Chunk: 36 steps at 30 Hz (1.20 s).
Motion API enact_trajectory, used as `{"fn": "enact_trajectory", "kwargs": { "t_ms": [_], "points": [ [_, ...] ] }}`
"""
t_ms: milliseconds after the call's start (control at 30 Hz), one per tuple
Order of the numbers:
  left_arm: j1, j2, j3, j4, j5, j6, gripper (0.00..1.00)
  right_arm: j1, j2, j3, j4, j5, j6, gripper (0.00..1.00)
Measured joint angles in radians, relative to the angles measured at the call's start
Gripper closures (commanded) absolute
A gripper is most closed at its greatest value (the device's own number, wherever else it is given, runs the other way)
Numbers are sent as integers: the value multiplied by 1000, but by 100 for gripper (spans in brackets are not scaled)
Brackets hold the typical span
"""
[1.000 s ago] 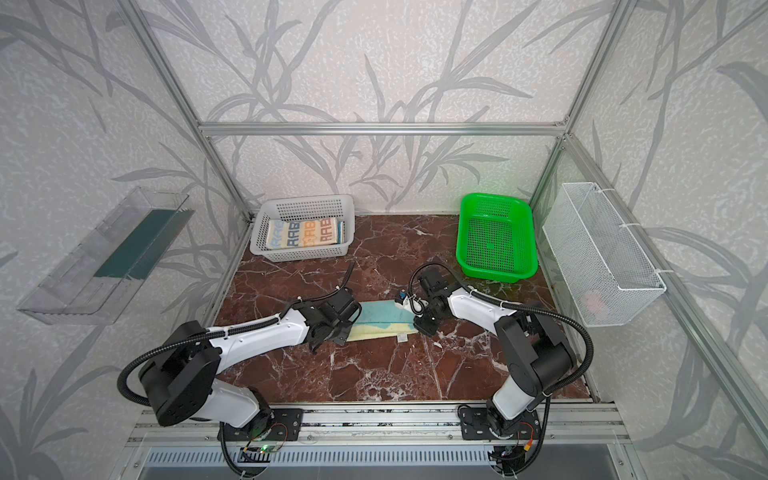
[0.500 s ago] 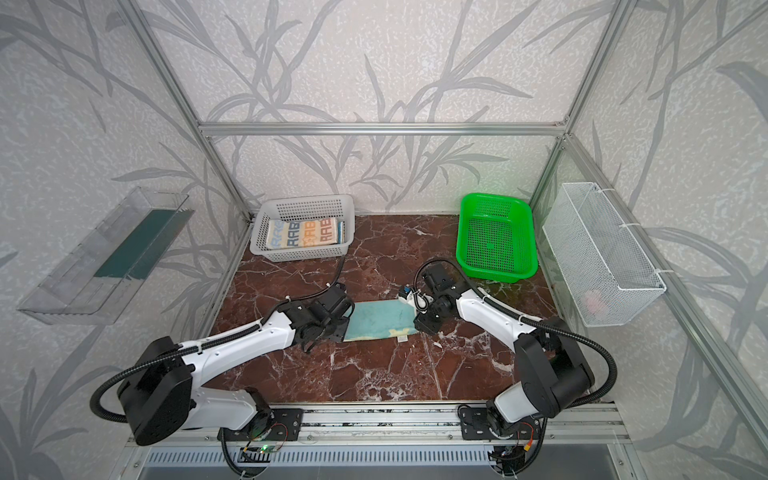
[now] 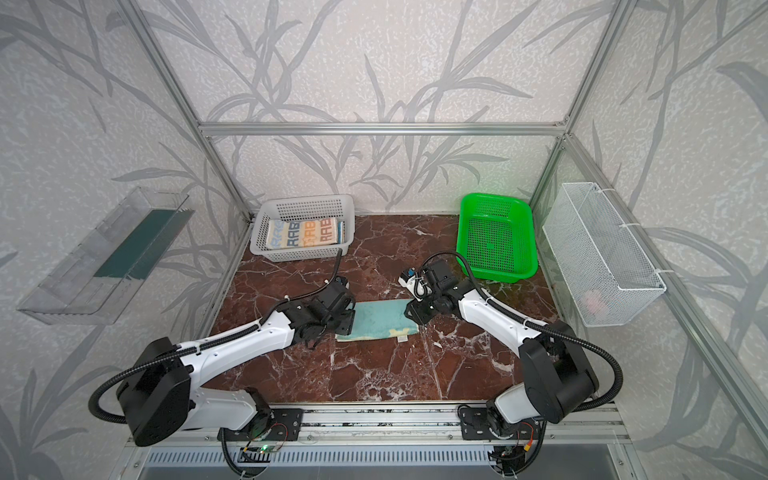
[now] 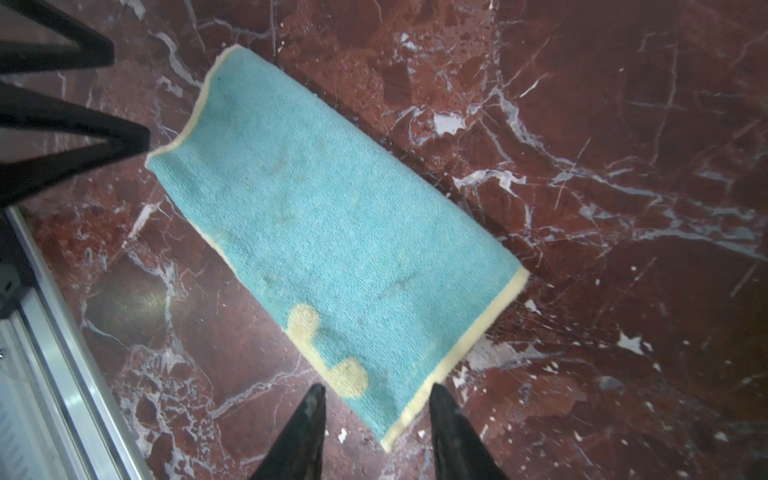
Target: Fold and stack the towels
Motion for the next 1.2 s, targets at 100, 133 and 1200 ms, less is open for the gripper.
{"fn": "enact_trajectory", "kwargs": {
  "t_ms": [100, 133, 1200],
  "points": [
    [9, 39, 0, 8, 0, -17, 32, 5, 2, -40, 43, -27, 60, 58],
    [11, 54, 0, 10, 2, -24, 31, 10, 3, -52, 56, -29, 80, 58],
    [205, 106, -177, 365, 367, -194, 30, 274, 344, 112, 233, 177, 291, 55]
  ]
}}
